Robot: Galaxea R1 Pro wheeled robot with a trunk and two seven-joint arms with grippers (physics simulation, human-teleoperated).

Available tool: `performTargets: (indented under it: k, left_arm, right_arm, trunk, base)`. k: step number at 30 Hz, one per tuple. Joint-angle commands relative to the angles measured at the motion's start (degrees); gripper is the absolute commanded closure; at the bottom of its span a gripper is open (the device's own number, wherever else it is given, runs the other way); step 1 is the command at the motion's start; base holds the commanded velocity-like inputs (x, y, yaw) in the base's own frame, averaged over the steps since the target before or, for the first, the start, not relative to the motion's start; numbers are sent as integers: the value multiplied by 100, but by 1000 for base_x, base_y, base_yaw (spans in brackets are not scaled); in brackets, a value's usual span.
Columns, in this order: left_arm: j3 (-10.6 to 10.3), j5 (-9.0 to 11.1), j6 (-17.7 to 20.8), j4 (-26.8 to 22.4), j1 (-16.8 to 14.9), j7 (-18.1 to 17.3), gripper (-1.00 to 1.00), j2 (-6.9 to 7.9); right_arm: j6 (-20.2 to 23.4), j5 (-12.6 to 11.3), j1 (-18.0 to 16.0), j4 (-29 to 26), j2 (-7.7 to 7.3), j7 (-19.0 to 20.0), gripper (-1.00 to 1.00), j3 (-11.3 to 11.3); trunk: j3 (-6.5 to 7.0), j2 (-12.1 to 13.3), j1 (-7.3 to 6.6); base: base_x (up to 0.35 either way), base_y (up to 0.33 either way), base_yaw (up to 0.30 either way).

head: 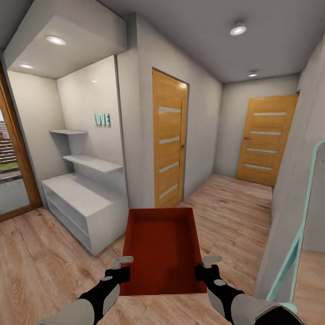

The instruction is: Move the two storage containers from the living room to the garage. In the garage, place one container on the floor and stack the other container on top of it (either order is fine).

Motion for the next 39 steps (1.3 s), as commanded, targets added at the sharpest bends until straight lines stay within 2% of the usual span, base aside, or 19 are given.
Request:
performTargets:
  k: [1, 18, 39]
  left_arm:
    - [-65, 3, -16, -11, -6, 66, 100, 194]
    - [-65, -6, -16, -11, -7, 66, 100, 194]
    - [-65, -6, -16, -20, -7, 66, 100, 186]
  right_arm:
    - [-27, -107, -8, 17, -11, -18, 100, -167]
    - [-25, -107, -8, 19, -11, -18, 100, -168]
    - [-26, -109, -8, 19, -11, -18, 100, -169]
  trunk:
    - [-9, -7, 5]
    - [-9, -7, 5]
    - [-9, -7, 5]
  base:
    - [322, 85, 0]
    - [322, 106, -9]
    - [322, 132, -271]
